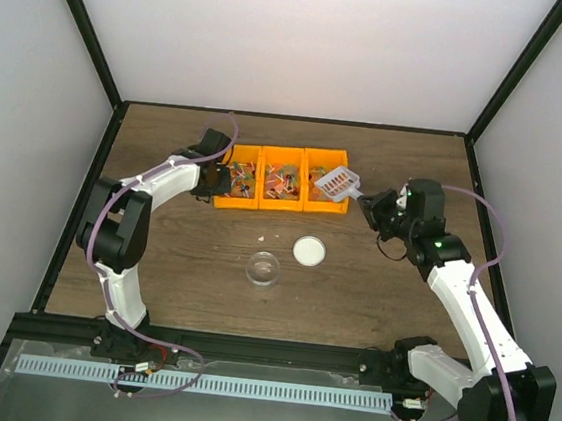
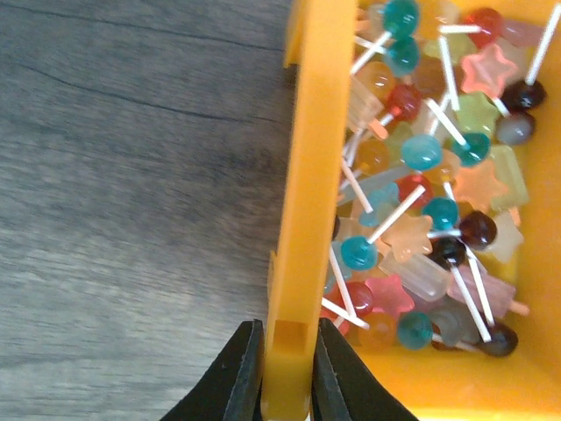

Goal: Pack the candies
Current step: Move the storage box to the center of the board, then scoop the fake candies from the storage box.

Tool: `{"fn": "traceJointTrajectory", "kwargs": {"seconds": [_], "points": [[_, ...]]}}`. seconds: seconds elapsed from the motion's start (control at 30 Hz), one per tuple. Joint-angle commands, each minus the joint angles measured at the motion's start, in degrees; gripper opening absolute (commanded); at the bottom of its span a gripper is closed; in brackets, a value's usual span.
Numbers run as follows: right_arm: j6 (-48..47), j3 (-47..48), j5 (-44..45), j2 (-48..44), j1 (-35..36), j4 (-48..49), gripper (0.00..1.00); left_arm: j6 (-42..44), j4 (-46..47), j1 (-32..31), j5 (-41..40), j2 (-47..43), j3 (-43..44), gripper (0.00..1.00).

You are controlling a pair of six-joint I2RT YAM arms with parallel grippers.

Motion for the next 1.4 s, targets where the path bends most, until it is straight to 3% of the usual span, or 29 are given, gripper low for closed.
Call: {"fn": "traceJointTrajectory", "kwargs": {"seconds": [0.0,0.23,0.5,1.1,1.37], "points": [[11.0,2.6,10.3,-1.1,3.7,-6.1,0.01,-10.2,2.2,-2.0,2.3,-2.3,-4.0,0.11],[15.9,2.1,11.9,2.4,5.4,-3.8,0.01,-18.1,4.7,-5.4,3.4,-3.0,-6.2,0.11],[19.2,13.2,20.3,12.3,9.7,-17.2,0.01,-22.4,2.1,-10.1,-0.3,-2.7,-5.2,0.09],[21.7,20.8,28.4,18.7,10.5,-17.1,0.01,-21.2,2.3,-10.8,-1.0,-4.8,-7.8,0.06],[22.2,27.6,27.6,27.8,10.6,-19.7,0.01,-21.3,2.1,-10.9,0.0,-4.0,-8.1,0.06]]}}
